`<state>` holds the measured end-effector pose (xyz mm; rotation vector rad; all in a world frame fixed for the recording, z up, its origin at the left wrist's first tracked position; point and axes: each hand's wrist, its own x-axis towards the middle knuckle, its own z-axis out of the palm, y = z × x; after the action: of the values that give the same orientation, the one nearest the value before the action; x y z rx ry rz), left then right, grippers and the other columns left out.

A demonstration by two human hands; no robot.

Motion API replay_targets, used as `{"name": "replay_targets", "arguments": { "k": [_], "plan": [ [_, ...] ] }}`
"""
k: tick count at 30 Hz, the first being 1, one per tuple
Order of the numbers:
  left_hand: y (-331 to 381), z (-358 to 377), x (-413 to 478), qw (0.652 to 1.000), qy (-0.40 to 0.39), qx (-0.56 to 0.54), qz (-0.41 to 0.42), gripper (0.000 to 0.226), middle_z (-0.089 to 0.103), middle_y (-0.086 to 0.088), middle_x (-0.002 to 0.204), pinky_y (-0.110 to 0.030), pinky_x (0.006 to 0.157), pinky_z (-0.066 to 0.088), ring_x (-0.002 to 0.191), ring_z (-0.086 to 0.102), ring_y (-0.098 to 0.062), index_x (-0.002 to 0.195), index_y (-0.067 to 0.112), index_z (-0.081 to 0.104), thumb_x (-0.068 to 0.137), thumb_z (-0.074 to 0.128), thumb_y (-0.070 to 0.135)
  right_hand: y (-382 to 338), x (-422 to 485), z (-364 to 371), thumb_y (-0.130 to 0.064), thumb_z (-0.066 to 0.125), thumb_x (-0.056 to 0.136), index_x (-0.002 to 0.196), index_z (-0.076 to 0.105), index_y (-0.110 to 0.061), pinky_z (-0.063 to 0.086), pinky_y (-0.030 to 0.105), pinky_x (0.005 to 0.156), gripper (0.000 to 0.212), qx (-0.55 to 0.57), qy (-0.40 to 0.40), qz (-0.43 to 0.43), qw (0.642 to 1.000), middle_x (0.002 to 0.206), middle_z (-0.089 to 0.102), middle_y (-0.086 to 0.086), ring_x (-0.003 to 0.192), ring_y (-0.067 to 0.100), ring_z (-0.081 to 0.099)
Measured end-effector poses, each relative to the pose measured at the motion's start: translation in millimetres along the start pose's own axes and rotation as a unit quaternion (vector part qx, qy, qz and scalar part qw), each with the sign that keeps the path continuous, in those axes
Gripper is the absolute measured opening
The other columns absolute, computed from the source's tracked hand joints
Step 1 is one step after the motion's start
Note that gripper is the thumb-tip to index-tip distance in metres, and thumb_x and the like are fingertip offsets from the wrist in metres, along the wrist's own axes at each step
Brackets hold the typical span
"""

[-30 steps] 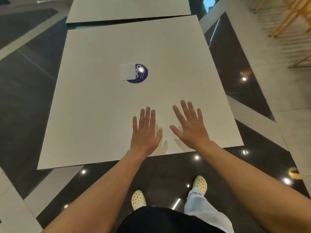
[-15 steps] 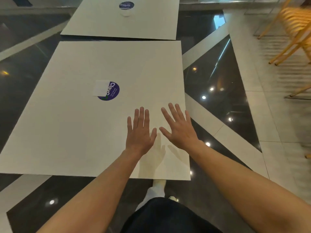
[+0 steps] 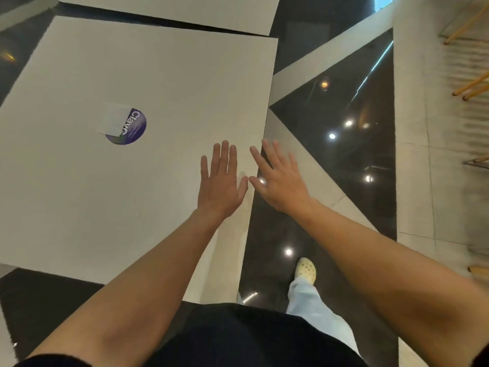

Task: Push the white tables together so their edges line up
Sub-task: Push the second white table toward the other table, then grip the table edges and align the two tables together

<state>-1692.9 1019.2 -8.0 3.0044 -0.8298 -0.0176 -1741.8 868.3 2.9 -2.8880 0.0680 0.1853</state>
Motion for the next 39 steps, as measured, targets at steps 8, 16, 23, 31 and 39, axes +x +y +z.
{"name": "replay_targets", "arguments": {
  "k": [8,16,23,31,39],
  "plan": [
    [103.8,17.8,36.8,0.994,0.015,-0.051,-0.099,0.069,-0.005,-0.011,0.156,-0.040,0.109,-0.018,0.134,-0.032,-0.015,0.147,0.011,-0.002,0.094,0.026,0.045,111.4,13.5,-17.0,-0.042,0.035,0.096,0.149,0.012,-0.027,0.002,0.050,0.113,0.060,-0.001,0.011,-0.103,0.995,0.158,0.008,0.007,0.144,0.025,-0.001],
    [145.4,30.1,108.8,0.983,0.019,-0.089,-0.157,0.069,-0.001,-0.014,0.156,-0.043,0.112,-0.007,0.139,-0.018,-0.019,0.147,0.008,-0.001,0.095,0.029,0.042,175.8,82.4,-33.7,-0.035,0.032,0.096,0.149,0.009,-0.025,0.003,0.052,0.113,0.059,-0.045,-0.025,-0.186,0.981,0.158,0.008,0.009,0.144,0.028,-0.001],
    [145.7,42.4,210.0,0.970,-0.005,-0.097,-0.222,0.068,-0.002,-0.014,0.156,-0.044,0.112,-0.006,0.143,-0.007,-0.027,0.147,0.007,-0.002,0.096,0.025,0.044,217.2,191.3,-46.1,-0.039,0.029,0.097,0.149,0.007,-0.026,-0.005,0.048,0.110,0.057,-0.073,-0.056,-0.233,0.968,0.158,0.003,0.007,0.143,0.024,-0.008],
    [132.8,41.1,319.8,0.960,-0.016,-0.087,-0.265,0.066,-0.001,-0.012,0.156,-0.043,0.109,-0.013,0.138,-0.018,-0.022,0.147,0.010,-0.004,0.097,0.020,0.046,240.6,311.5,-72.3,-0.038,0.024,0.097,0.149,0.005,-0.025,-0.006,0.048,0.110,0.057,-0.094,-0.094,-0.288,0.948,0.159,0.001,0.007,0.144,0.026,-0.007],
    [122.0,51.9,415.9,0.913,-0.010,-0.094,-0.397,0.064,-0.003,-0.012,0.156,-0.042,0.110,-0.014,0.139,-0.019,-0.020,0.147,0.008,-0.003,0.097,0.019,0.041,258.3,431.3,-74.4,-0.035,0.023,0.099,0.149,-0.002,-0.023,-0.001,0.051,0.114,0.057,-0.106,-0.153,-0.401,0.897,0.158,-0.005,0.007,0.143,0.026,-0.012]
  ]
}}
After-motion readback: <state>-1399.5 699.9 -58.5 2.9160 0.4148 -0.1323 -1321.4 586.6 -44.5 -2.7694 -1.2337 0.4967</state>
